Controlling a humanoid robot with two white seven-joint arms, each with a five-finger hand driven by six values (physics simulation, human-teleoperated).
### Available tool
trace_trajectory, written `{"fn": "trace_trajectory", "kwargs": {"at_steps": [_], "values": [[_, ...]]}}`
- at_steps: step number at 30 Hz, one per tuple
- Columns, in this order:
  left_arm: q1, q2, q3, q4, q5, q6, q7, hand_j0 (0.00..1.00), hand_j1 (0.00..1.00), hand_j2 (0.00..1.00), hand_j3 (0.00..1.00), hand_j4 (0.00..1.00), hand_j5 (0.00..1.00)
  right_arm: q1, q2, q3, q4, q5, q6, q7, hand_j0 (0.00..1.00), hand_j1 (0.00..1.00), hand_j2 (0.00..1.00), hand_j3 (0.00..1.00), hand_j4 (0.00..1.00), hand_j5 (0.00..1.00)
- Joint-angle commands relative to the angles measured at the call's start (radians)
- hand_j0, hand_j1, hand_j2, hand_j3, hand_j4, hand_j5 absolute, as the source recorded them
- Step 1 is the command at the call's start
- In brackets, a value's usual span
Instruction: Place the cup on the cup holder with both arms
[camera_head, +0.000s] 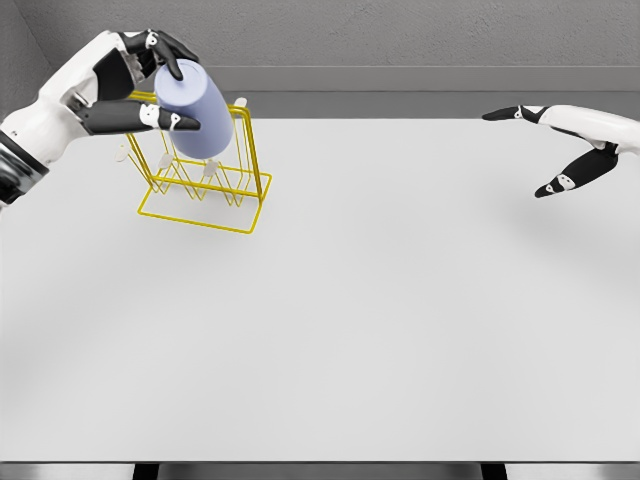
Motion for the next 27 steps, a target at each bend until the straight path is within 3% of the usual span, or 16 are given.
{"fn": "trace_trajectory", "kwargs": {"at_steps": [1, 27], "values": [[0.000, -0.004, 0.000, 0.007, -0.001, 0.001, 0.001, 0.26, 0.26, 0.26, 0.26, 0.26, 0.26, 0.000, -0.001, -0.001, 0.000, -0.008, 0.003, 0.000, 1.00, 1.00, 1.00, 1.00, 1.00, 1.00], [0.005, -0.006, -0.006, 0.036, -0.006, 0.003, 0.000, 0.26, 0.26, 0.26, 0.26, 0.26, 0.26, 0.000, -0.001, -0.001, 0.001, -0.008, 0.003, 0.000, 1.00, 1.00, 1.00, 1.00, 1.00, 1.00]]}}
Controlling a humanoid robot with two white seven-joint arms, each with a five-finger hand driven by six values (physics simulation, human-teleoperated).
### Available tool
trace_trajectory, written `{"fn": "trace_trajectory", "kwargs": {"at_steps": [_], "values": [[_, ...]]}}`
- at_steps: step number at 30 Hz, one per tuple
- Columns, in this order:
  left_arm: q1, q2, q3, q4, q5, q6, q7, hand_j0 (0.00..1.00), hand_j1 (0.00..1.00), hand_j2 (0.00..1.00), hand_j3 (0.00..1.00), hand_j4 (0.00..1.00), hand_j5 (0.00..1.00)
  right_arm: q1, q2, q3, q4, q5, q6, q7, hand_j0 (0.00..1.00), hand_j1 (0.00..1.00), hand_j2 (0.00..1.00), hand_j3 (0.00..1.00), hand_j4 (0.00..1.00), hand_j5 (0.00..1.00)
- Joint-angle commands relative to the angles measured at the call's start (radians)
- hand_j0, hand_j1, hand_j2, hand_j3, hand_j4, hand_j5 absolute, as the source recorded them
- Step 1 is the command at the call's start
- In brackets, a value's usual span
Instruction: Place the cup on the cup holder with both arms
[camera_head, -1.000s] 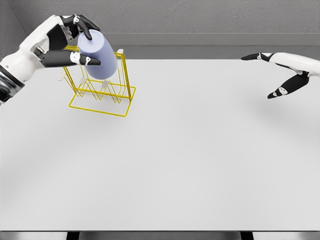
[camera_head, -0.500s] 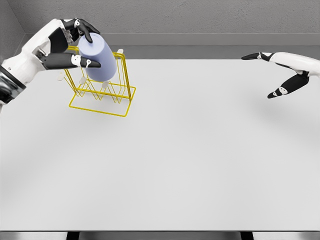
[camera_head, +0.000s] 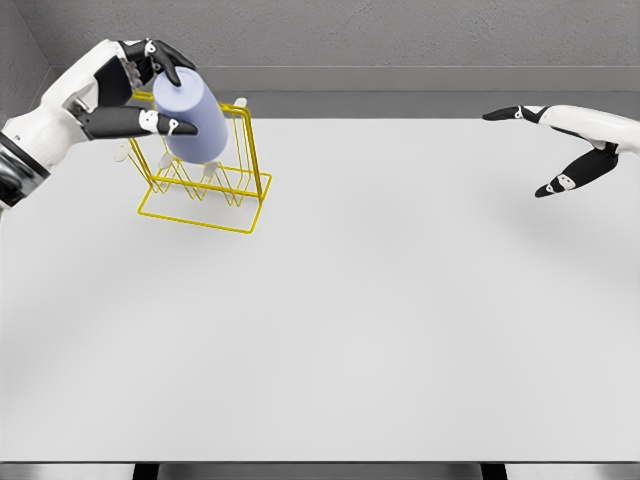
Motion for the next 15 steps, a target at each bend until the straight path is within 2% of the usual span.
{"fn": "trace_trajectory", "kwargs": {"at_steps": [1, 15], "values": [[0.000, 0.000, 0.002, 0.003, 0.003, 0.001, 0.001, 0.26, 0.26, 0.26, 0.26, 0.26, 0.26, 0.000, -0.001, -0.001, 0.000, -0.008, 0.003, 0.000, 1.00, 1.00, 1.00, 1.00, 1.00, 1.00], [-0.002, -0.006, 0.007, 0.027, 0.003, 0.004, 0.002, 0.26, 0.26, 0.26, 0.26, 0.26, 0.26, 0.000, -0.002, 0.003, -0.002, -0.008, 0.003, 0.000, 1.00, 1.00, 1.00, 1.00, 1.00, 1.00]]}}
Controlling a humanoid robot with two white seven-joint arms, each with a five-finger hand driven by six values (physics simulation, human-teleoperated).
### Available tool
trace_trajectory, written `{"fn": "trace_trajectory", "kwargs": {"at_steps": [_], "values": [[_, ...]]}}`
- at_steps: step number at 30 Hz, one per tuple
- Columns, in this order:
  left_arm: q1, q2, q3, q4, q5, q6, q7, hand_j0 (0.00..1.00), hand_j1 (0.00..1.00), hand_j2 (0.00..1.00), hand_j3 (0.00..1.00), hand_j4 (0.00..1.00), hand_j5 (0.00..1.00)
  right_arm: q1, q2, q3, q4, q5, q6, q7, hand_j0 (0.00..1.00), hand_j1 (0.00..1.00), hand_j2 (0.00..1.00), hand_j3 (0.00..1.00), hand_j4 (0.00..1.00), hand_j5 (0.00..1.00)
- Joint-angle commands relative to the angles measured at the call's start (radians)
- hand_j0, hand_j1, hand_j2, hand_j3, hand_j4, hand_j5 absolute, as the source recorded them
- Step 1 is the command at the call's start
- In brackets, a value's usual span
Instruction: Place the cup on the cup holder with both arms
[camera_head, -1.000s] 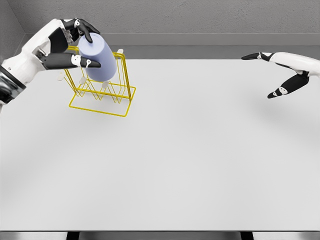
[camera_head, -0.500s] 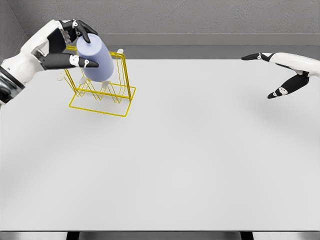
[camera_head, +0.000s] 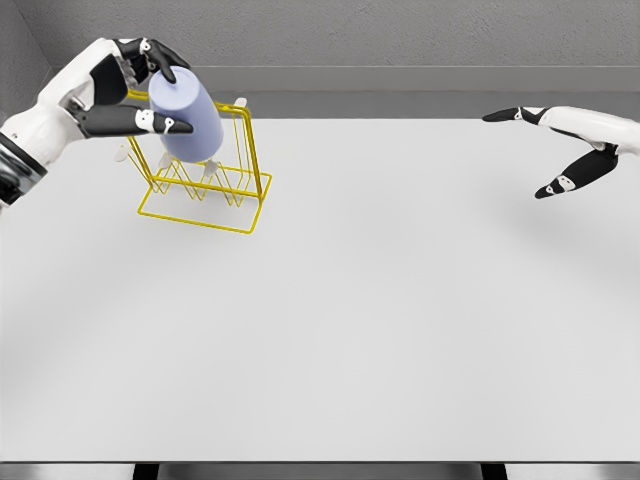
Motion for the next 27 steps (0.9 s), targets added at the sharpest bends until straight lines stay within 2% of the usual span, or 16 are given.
{"fn": "trace_trajectory", "kwargs": {"at_steps": [1, 27], "values": [[0.000, -0.001, 0.002, 0.005, 0.003, 0.002, 0.001, 0.26, 0.26, 0.26, 0.26, 0.26, 0.26, 0.000, 0.001, -0.001, -0.001, -0.008, 0.003, 0.000, 1.00, 1.00, 1.00, 1.00, 1.00, 1.00], [-0.003, -0.007, 0.005, 0.004, 0.003, -0.002, -0.005, 0.26, 0.26, 0.26, 0.26, 0.26, 0.26, 0.000, -0.001, 0.011, -0.001, -0.008, 0.003, 0.000, 1.00, 1.00, 1.00, 1.00, 1.00, 1.00]]}}
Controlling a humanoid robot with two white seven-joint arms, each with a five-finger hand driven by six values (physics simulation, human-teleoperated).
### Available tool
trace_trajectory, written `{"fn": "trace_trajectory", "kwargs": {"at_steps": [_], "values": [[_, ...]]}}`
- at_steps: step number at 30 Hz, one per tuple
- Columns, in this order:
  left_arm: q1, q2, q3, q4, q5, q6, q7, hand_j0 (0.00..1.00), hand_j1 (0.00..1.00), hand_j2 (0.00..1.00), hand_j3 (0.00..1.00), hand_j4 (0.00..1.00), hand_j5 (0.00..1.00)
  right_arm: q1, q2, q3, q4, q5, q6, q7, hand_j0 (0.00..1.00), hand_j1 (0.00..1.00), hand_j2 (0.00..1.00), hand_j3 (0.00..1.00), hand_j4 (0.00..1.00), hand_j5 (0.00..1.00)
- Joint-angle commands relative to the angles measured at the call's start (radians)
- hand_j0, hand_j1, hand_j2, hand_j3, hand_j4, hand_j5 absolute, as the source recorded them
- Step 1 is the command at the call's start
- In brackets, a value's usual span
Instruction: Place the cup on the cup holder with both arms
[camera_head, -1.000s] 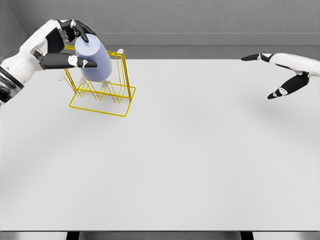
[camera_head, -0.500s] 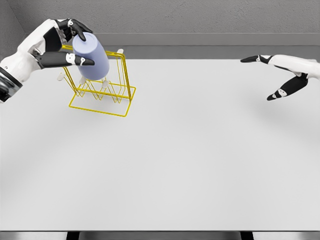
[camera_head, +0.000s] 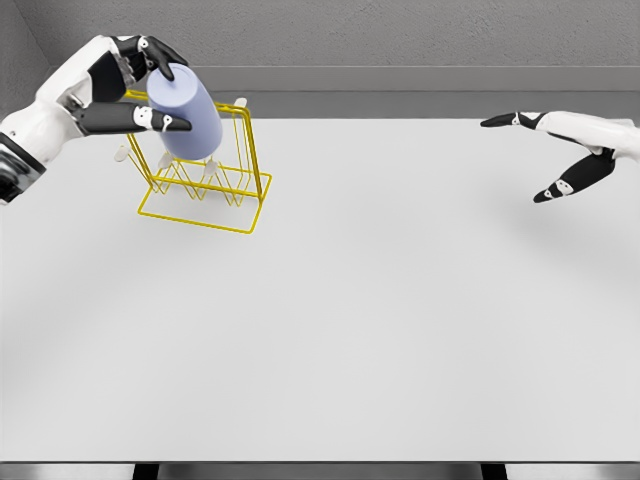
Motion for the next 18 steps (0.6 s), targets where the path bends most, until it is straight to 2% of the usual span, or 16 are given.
{"fn": "trace_trajectory", "kwargs": {"at_steps": [1, 18], "values": [[0.000, -0.005, 0.001, -0.002, 0.003, -0.001, 0.001, 0.26, 0.26, 0.26, 0.26, 0.26, 0.26, 0.000, -0.001, -0.001, 0.000, -0.008, 0.003, 0.000, 1.00, 1.00, 1.00, 1.00, 1.00, 1.00], [0.005, -0.028, -0.010, 0.001, -0.020, -0.001, 0.003, 0.26, 0.26, 0.26, 0.26, 0.26, 0.26, 0.000, -0.001, -0.001, 0.000, -0.008, 0.003, 0.000, 1.00, 1.00, 1.00, 1.00, 1.00, 1.00]]}}
